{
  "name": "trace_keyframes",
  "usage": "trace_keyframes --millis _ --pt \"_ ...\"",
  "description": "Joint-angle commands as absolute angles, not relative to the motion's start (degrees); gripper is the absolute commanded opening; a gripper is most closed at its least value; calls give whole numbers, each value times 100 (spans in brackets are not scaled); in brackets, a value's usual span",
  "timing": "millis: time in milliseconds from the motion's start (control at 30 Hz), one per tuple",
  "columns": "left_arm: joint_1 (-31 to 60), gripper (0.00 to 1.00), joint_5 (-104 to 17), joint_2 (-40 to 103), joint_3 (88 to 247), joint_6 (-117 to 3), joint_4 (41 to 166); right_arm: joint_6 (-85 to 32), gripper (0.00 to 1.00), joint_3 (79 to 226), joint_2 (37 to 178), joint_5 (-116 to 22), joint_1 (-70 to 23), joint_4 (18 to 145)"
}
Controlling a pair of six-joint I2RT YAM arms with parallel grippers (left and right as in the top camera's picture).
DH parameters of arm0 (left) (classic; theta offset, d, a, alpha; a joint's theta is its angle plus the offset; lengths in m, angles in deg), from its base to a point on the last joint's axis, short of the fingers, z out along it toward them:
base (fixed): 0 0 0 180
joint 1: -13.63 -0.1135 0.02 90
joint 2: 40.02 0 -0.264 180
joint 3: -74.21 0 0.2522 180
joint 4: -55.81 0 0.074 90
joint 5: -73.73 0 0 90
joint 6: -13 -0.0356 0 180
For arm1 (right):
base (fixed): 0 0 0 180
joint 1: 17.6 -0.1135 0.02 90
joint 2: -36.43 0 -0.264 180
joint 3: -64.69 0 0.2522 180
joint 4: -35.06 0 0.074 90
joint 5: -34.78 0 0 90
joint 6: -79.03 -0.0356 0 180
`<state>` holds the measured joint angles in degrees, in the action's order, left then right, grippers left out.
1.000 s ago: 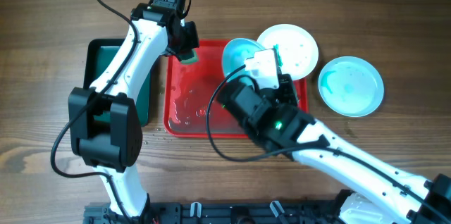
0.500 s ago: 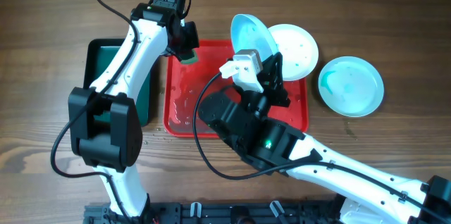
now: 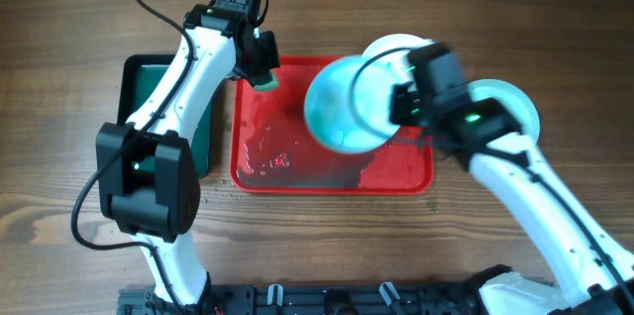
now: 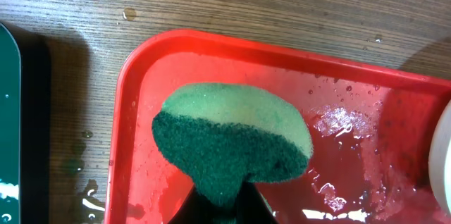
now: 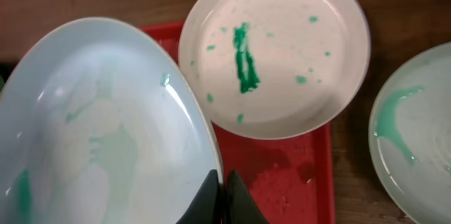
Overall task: Clean dirty plates on tray and stack at the side
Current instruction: 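Lift the scrubbed plate with the right gripper and place it right of tray, then drag the last plate to tray center with the right gripper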
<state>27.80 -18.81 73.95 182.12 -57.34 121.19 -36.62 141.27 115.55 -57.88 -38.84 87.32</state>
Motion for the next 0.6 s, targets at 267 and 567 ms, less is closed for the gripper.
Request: trace_keyframes --millis 267,567 --pt "2765 4 -1947 7334 18280 -5680 12169 -3646 4 14066 11968 -5250 643 9136" --pt "2765 4 -1947 7334 18280 -5680 12165 -3640 29 13542 13010 -5469 796 8776"
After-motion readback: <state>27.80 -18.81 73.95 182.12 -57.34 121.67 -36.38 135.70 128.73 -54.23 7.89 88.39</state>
